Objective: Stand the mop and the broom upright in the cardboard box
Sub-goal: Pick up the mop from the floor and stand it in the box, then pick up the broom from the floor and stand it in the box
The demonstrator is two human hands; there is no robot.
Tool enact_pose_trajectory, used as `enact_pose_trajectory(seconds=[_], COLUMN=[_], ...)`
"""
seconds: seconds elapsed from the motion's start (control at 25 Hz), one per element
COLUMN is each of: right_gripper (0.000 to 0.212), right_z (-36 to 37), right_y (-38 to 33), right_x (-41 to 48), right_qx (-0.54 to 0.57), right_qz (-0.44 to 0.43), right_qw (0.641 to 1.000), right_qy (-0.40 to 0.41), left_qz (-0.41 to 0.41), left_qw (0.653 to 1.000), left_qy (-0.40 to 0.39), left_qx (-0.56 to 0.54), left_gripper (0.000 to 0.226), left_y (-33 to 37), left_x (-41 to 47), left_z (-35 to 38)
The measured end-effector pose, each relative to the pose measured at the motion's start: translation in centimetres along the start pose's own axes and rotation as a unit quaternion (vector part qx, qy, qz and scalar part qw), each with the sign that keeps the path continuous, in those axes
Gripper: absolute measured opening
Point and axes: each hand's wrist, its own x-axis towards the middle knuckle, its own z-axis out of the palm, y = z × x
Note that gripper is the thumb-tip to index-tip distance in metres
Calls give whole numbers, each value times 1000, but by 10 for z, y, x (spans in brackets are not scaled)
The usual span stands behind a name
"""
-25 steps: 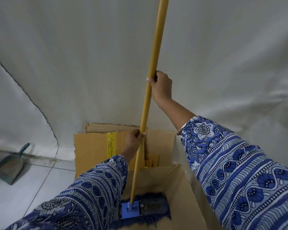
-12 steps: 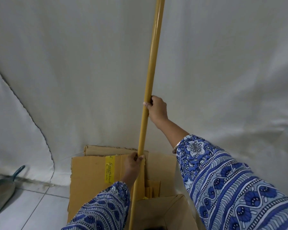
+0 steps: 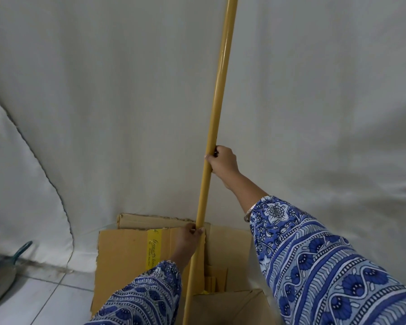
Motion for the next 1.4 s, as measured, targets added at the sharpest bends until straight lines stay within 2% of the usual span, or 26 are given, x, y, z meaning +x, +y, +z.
enact_pose_trajectory(seconds=[0.24, 0.32, 0.4, 0.48, 0.6, 0.84, 1.04, 1.2, 1.32, 1.4], right_gripper=[53, 61, 59, 52, 48, 44, 39, 14, 9, 7], right_z=[-2, -2, 4, 18, 54, 193, 338, 426, 491, 550], right_y=[-3, -3, -7, -18, -44, -133, -154, -140, -111, -77], right_x=[-15, -21, -32, -47, -74, -148, -197, -225, -233, -237], right_qx=[22, 33, 24, 10, -20, -26, 8, 24, 20, 13], right_qz=[38, 54, 64, 72, 80, 52, 119, 173, 216, 259], right_qw=[999, 998, 995, 993, 993, 998, 993, 984, 973, 961], right_qy=[-10, 20, 66, 98, 85, 23, -17, -38, -73, -94], left_qz=[-10, -13, -20, -12, -6, 19, 0, -47, -82, -107], left_qw=[999, 998, 998, 998, 997, 989, 985, 984, 975, 969], left_qy=[-10, -3, 19, 31, 63, 141, 164, 122, 59, 42], left_qx=[-38, -54, -55, -52, -53, -43, 51, 123, 196, 219], left_gripper=[30, 32, 33, 25, 18, 31, 34, 32, 18, 19], left_y=[4, 9, 6, 1, -5, -66, -150, -226, -285, -337], left_x=[-11, -16, -17, -19, -28, -63, -89, -78, -64, -48], left_z=[-15, -29, -54, -89, -157, -367, -536, -609, -643, -667])
